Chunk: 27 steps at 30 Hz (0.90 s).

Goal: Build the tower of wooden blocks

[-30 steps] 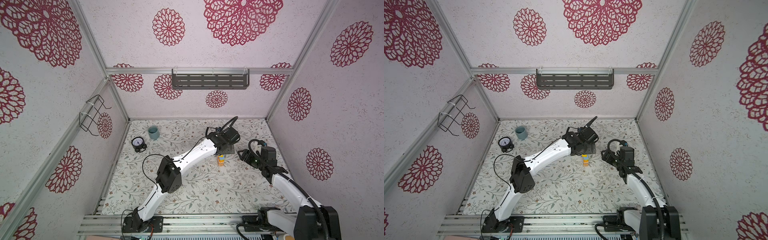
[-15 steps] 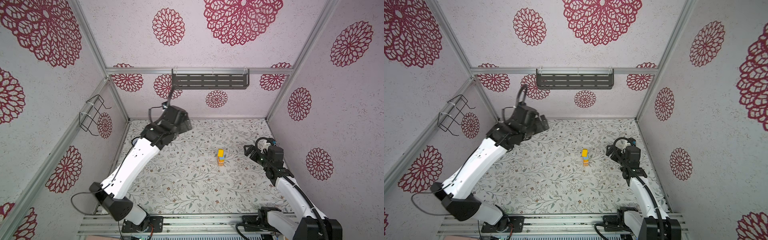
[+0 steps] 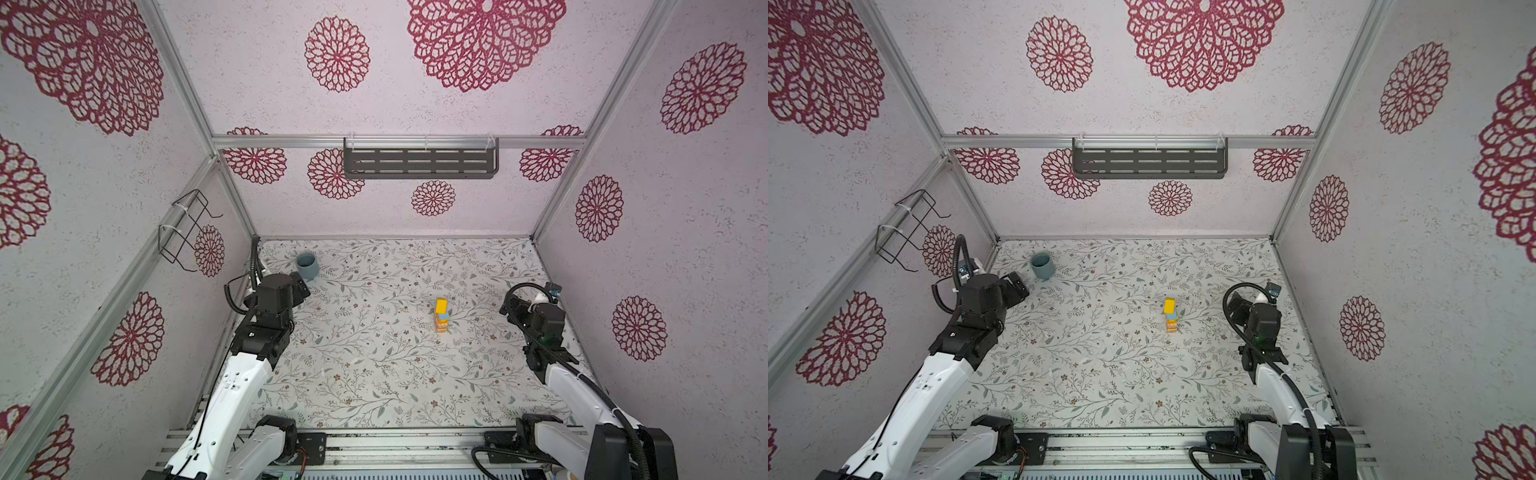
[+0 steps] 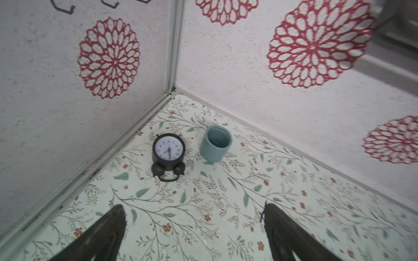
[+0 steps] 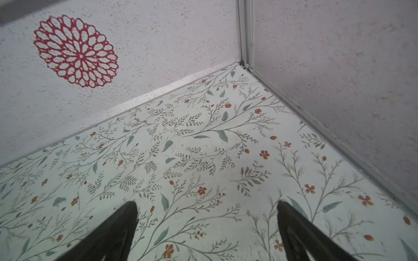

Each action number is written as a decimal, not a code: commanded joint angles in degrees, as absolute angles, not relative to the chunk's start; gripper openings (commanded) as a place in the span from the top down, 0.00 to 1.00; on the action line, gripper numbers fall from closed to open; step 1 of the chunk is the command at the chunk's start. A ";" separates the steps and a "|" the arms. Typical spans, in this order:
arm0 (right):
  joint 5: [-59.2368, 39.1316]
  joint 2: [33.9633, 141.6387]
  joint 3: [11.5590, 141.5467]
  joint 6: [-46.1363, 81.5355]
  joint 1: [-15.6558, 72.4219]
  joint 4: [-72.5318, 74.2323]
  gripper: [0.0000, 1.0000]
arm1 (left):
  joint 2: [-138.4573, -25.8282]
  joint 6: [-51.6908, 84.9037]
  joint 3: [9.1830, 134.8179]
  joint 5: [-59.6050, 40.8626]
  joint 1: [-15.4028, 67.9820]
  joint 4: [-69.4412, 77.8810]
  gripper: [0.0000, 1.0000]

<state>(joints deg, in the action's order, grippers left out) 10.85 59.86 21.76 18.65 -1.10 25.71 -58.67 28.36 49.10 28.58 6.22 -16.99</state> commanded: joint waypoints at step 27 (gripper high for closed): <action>8.50 87.22 -0.78 3.18 -1.07 96.69 0.01 | -88.39 11.38 19.88 16.45 -7.75 57.54 0.03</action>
